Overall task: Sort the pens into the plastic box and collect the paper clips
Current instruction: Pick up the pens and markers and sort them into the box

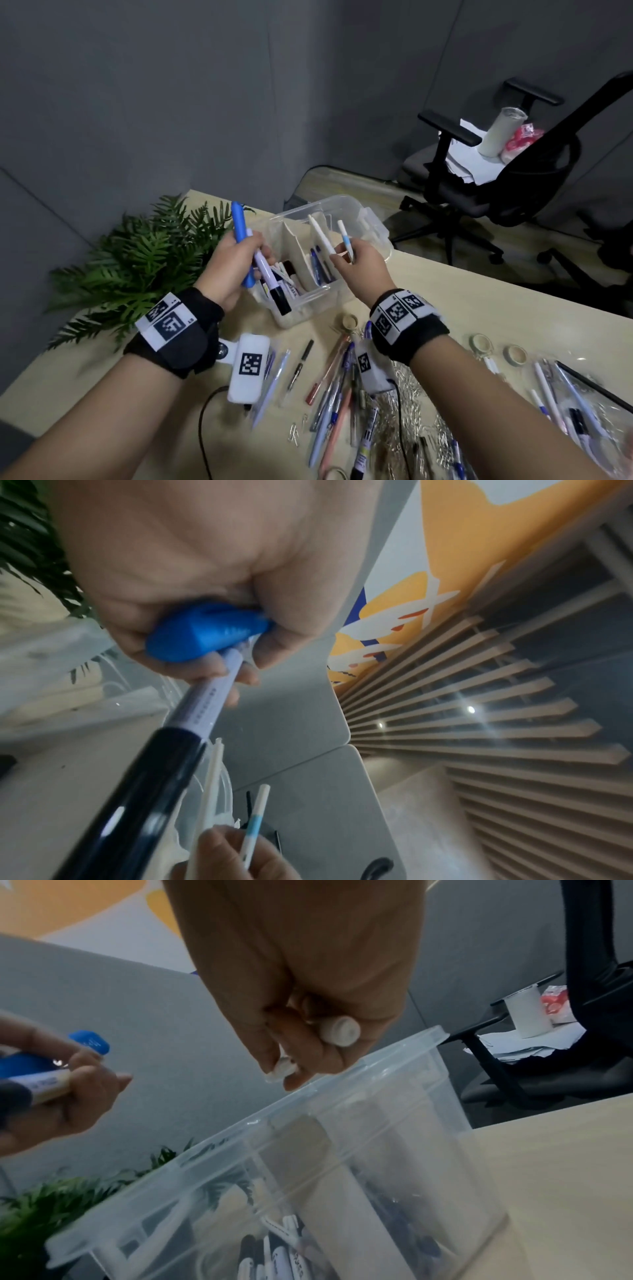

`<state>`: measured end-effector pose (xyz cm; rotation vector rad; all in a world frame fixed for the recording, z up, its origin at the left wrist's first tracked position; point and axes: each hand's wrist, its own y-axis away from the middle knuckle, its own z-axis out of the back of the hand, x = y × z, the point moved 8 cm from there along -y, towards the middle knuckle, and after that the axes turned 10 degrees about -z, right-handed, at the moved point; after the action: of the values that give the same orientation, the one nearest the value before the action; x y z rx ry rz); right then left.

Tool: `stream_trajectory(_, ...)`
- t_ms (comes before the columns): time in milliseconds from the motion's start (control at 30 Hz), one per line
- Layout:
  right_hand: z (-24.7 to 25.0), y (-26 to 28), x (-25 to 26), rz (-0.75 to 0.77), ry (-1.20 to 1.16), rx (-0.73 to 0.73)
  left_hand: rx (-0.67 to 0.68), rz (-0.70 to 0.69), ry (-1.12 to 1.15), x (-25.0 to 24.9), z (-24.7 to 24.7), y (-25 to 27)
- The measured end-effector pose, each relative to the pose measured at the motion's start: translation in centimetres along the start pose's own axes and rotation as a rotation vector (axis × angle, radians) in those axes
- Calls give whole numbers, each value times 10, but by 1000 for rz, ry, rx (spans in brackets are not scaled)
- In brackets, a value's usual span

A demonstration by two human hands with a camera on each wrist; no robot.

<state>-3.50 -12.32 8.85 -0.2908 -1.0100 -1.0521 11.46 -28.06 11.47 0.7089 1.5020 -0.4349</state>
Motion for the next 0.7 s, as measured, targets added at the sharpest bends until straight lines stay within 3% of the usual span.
stream_trajectory(200,-20,-8,2,-26,64,-5,32,157,239,13,7,-15)
stream_trajectory(267,-21,-7,2,-42,48,21,22,144,258,15,8,-20)
stream_trajectory(533,-31,-2,23,153,26,-84,108,33,9,14,-1,-29)
stream_trajectory(700,-55,-6,18,98,12,-36,41,7,-173,25,8,-41)
